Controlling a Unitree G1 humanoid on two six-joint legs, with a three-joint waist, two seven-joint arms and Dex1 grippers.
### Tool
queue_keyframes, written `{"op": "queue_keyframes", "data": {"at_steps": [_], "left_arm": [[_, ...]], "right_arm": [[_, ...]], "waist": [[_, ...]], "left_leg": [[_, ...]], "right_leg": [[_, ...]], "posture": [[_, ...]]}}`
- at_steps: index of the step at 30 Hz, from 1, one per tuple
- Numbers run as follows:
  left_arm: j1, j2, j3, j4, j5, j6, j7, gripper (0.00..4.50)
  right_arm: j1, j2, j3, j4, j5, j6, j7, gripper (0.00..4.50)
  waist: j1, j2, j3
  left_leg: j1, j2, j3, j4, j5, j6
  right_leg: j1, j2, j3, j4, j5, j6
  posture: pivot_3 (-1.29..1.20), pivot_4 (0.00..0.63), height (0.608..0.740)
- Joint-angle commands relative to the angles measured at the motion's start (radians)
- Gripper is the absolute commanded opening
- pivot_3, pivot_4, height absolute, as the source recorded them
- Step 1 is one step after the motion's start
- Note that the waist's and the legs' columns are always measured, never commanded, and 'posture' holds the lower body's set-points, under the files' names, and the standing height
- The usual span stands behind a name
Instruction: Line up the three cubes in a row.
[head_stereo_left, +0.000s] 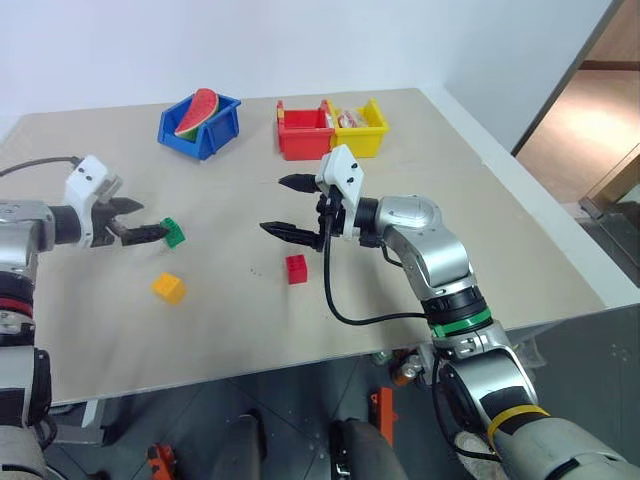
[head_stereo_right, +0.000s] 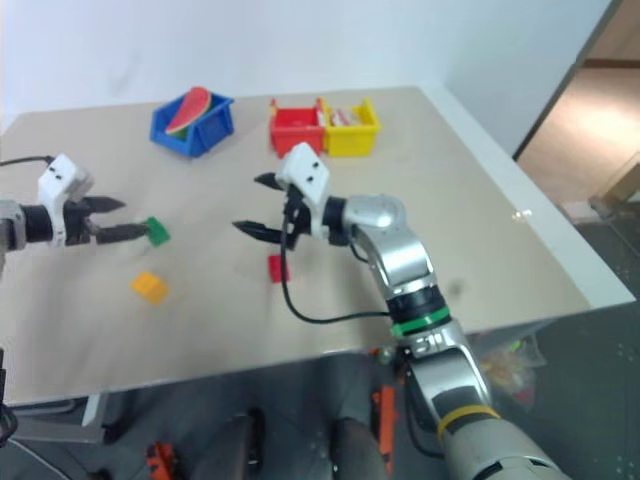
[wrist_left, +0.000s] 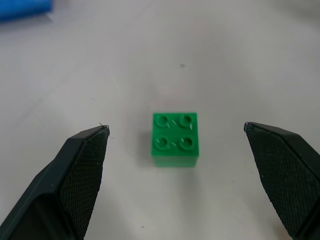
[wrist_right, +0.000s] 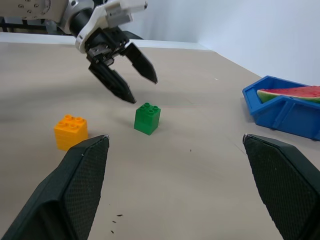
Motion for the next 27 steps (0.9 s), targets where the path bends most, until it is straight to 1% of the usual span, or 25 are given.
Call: {"op": "queue_keyframes", "data": {"at_steps": [1, 5, 11, 16, 25, 27], "left_arm": [[-0.036, 0.001, 0.005, 0.030, 0.025, -0.035, -0.002, 4.50], [-0.059, -0.015, 0.010, 0.098, 0.056, -0.083, 0.027, 4.50], [-0.073, -0.048, 0.015, 0.152, 0.075, -0.131, 0.059, 4.50], [-0.074, -0.070, 0.018, 0.186, 0.086, -0.151, 0.078, 4.50], [-0.095, -0.105, 0.026, 0.253, 0.100, -0.170, 0.121, 4.50], [-0.099, -0.111, 0.029, 0.266, 0.104, -0.180, 0.129, 3.96]], "right_arm": [[-0.004, -0.009, -0.003, -0.050, 0.004, -0.020, -0.010, 4.44], [0.002, -0.023, 0.001, -0.056, 0.005, -0.020, -0.013, 4.44], [0.004, -0.037, 0.007, -0.059, 0.005, -0.024, -0.018, 4.44], [0.005, -0.043, 0.010, -0.062, 0.004, -0.025, -0.022, 4.44], [0.010, -0.057, 0.014, -0.078, 0.005, -0.017, -0.021, 4.44], [0.010, -0.060, 0.015, -0.080, 0.004, -0.016, -0.022, 4.50]], "waist": [[0.000, 0.000, 0.000], [0.000, 0.000, 0.000], [0.000, 0.000, 0.000], [0.000, 0.000, 0.000], [0.000, -0.001, 0.000], [0.000, -0.001, 0.000]], "left_leg": [[0.000, 0.000, 0.000, 0.000, 0.000, 0.000], [0.000, 0.000, 0.000, 0.001, 0.000, 0.000], [0.000, 0.000, 0.000, 0.001, 0.000, 0.000], [0.000, 0.000, 0.000, 0.001, 0.000, 0.000], [0.000, 0.000, 0.000, 0.002, 0.000, 0.000], [0.000, 0.000, 0.000, 0.002, 0.000, 0.000]], "right_leg": [[0.000, 0.000, 0.000, 0.000, 0.000, 0.000], [0.000, 0.000, 0.000, 0.000, 0.000, 0.000], [0.001, 0.000, 0.000, 0.000, 0.000, 0.001], [0.000, 0.000, 0.000, 0.001, 0.003, 0.004], [0.000, 0.000, 0.000, 0.001, 0.003, 0.005], [0.001, 0.000, 0.000, 0.001, 0.003, 0.005]], "posture": [[0.00, 0.150, 0.740], [0.00, 0.150, 0.740], [0.00, 0.150, 0.740], [0.00, 0.150, 0.740], [0.00, 0.150, 0.740], [0.00, 0.150, 0.740]]}}
